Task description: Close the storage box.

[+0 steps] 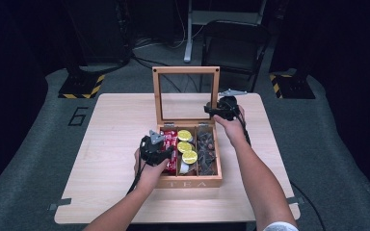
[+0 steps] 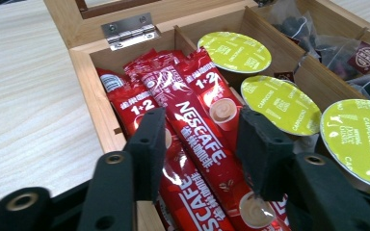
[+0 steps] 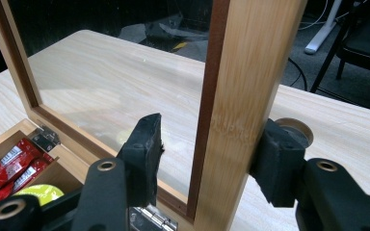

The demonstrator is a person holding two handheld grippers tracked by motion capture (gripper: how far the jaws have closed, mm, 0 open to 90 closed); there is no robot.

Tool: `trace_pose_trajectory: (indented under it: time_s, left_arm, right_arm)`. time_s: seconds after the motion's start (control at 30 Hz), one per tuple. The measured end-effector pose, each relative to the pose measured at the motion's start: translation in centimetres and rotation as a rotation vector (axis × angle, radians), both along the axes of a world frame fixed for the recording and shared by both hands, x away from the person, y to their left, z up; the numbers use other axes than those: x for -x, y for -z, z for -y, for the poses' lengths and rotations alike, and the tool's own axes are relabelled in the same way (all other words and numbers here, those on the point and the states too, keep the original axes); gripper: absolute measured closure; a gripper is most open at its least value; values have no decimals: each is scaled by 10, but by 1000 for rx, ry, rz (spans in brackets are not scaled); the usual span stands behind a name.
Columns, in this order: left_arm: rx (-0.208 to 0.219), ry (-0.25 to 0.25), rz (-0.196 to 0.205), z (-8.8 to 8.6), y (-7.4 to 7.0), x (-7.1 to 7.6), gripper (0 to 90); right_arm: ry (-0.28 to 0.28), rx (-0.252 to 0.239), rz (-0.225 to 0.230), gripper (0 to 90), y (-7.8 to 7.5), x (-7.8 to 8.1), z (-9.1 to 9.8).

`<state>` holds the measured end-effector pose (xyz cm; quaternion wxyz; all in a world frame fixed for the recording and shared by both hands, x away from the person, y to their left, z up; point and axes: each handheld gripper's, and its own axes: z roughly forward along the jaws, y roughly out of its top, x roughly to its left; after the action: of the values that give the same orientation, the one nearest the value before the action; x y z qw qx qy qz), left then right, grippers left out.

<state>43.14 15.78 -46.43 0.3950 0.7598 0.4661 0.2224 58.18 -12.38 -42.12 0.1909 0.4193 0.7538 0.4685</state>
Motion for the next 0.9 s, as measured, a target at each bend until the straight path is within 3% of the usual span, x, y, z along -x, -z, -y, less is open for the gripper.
trace_pose_trajectory:
  time_s: [0.3,0.47,0.6,0.63,0.9]
  left_arm:
    - [-28,12,-3,3,-2,2,729]
    - [-13,15,-1,1,-3,2,820]
    - [3,19,8,-2,-7,2,845]
    - [27,8,13,-4,-9,3,852]
    - [56,-7,26,-18,-19,2,863]
  right_arm:
    - [-8,-16,-6,476,2,-5,1]
    - [-9,-14,-7,461,3,-5,0]
    - [-10,-21,-11,458,3,-5,0]
    - [-11,-16,-10,453,3,-5,0]
    - [-20,-13,-5,428,4,-5,-2]
